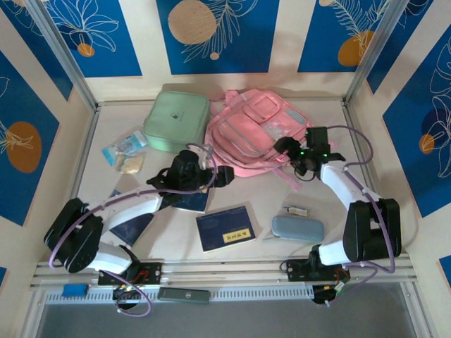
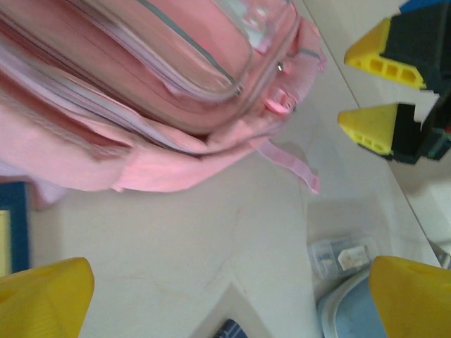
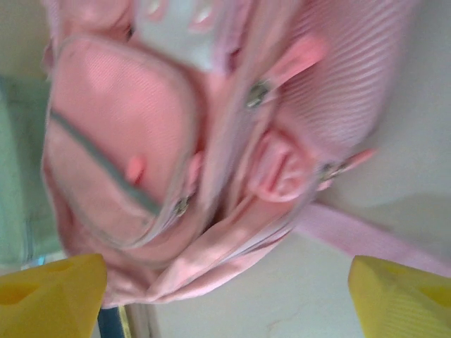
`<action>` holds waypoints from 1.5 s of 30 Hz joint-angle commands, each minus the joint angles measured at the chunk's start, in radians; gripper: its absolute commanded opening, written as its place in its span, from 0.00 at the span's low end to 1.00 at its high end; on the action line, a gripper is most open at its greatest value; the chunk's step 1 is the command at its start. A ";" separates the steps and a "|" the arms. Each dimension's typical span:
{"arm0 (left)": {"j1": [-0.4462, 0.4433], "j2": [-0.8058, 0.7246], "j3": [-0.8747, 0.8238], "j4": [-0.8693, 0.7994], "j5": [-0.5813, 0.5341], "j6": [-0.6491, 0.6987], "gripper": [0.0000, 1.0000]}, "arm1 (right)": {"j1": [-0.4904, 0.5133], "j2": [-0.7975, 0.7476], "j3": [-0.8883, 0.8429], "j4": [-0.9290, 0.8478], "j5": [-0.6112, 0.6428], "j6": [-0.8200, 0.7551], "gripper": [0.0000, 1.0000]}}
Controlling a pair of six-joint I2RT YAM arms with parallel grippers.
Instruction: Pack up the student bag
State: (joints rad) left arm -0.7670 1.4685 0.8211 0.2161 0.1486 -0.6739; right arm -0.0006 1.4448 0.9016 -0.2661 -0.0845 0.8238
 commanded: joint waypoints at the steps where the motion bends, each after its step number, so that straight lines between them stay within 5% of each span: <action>1: -0.042 0.058 0.066 0.062 0.008 -0.023 1.00 | -0.068 0.079 0.028 -0.017 -0.128 -0.025 0.83; 12: -0.079 0.265 0.174 0.090 -0.026 -0.070 0.99 | -0.139 0.335 0.177 0.095 -0.155 -0.014 0.67; 21: -0.065 0.417 0.291 0.081 -0.041 -0.032 1.00 | -0.151 0.430 0.219 0.148 -0.177 -0.017 0.25; 27: -0.048 0.481 0.361 0.062 -0.054 0.001 0.99 | -0.163 0.355 0.139 0.192 -0.170 -0.023 0.00; 37: 0.022 0.575 0.519 0.014 -0.104 0.140 0.99 | -0.150 0.100 -0.084 0.160 -0.228 -0.024 0.00; 45: 0.107 0.639 0.632 0.001 -0.019 0.175 0.99 | 0.067 -0.080 -0.204 0.159 -0.154 0.118 0.00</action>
State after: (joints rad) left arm -0.6910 2.1033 1.4220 0.1753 0.0845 -0.5453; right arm -0.0101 1.4063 0.7120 -0.0929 -0.1772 0.8814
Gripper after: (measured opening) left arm 0.994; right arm 0.053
